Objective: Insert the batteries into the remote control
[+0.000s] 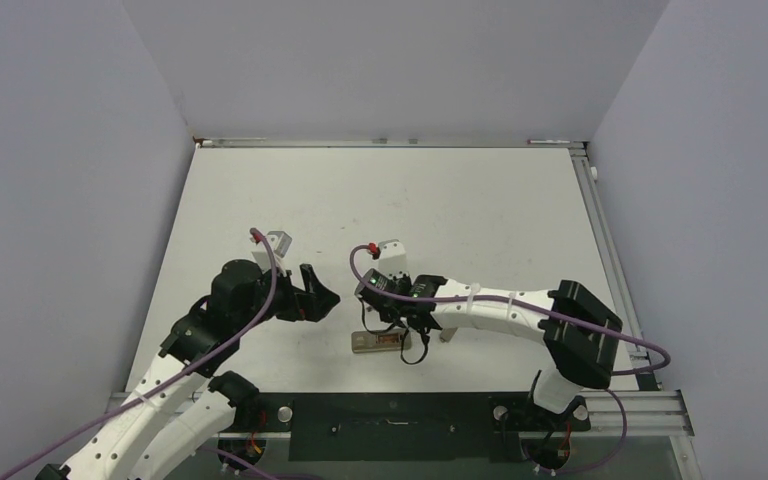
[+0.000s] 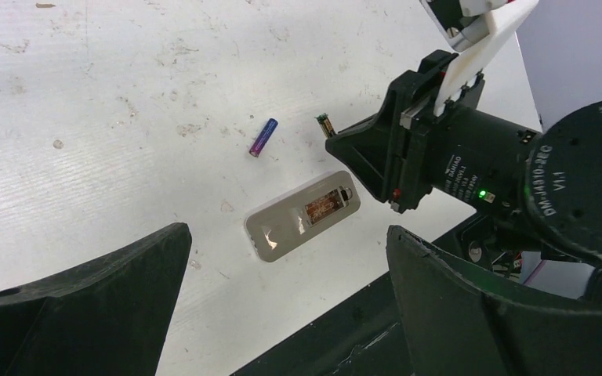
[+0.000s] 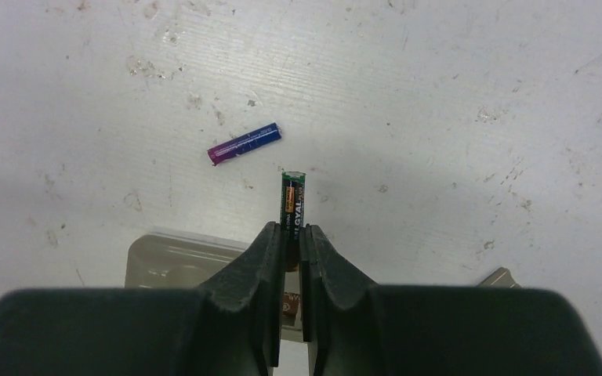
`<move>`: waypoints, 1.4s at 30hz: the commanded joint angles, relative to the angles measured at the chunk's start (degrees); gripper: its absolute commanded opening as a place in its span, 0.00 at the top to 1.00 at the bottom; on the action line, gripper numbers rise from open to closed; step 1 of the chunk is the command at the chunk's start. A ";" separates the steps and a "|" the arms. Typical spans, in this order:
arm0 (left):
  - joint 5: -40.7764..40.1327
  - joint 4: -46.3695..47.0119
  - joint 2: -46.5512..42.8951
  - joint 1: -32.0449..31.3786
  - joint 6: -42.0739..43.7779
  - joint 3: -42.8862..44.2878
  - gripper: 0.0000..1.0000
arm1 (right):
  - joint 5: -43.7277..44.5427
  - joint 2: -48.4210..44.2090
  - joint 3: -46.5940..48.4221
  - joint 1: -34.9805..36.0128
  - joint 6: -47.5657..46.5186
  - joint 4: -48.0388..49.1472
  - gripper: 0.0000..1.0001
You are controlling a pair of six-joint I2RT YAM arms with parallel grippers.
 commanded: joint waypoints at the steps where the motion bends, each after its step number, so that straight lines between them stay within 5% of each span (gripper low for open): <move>1: -1.16 0.44 -0.25 0.32 0.44 0.72 0.07 | -2.95 -5.90 -2.54 -0.97 -7.84 3.25 0.91; 24: -2.00 1.36 3.68 0.34 -2.25 -0.58 0.07 | -29.74 -18.11 -4.14 -2.64 -46.75 -0.36 0.92; 42: 4.32 8.42 9.65 0.41 -11.41 -9.36 0.08 | -37.27 -16.36 -6.25 -2.13 -72.30 -5.38 0.92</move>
